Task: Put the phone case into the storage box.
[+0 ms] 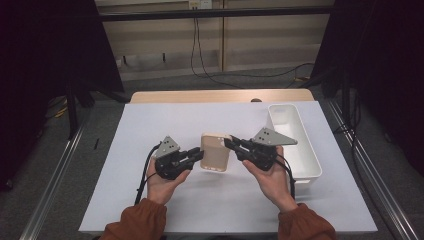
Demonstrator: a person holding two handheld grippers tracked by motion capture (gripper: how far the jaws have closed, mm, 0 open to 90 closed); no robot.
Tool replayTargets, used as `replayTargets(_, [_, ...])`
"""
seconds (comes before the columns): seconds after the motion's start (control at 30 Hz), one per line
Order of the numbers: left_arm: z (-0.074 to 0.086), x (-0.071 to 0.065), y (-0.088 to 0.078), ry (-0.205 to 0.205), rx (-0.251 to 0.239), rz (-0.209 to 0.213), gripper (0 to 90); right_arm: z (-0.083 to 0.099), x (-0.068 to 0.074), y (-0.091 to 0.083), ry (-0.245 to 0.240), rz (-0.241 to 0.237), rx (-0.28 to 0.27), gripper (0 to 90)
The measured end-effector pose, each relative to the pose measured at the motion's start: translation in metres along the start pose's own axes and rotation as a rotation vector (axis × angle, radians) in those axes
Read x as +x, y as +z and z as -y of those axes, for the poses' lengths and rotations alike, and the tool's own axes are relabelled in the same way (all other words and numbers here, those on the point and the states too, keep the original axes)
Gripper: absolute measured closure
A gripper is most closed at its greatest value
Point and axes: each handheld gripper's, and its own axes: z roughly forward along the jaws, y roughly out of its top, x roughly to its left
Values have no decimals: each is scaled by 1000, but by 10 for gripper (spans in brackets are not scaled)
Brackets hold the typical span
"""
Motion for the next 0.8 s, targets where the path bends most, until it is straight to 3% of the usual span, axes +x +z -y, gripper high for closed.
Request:
replayTargets(0.2, [0, 1, 1, -3, -1, -15, 583, -2, -1, 0, -2, -4, -6, 818])
replayTargets(0.37, [1, 2, 2, 3, -14, -11, 387, -1, -1, 1, -1, -10, -7, 817])
replayTargets(0.57, [2, 3, 5, 43, -11, -39, 188, -1, -2, 0, -4, -14, -9, 817])
replayTargets(0.63, [2, 3, 5, 42, -12, -40, 164, -1, -3, 0, -3, -16, -10, 817])
replayTargets(0.8, [3, 4, 6, 98, -9, -62, 87, -1, -3, 0, -1, -15, -10, 817])
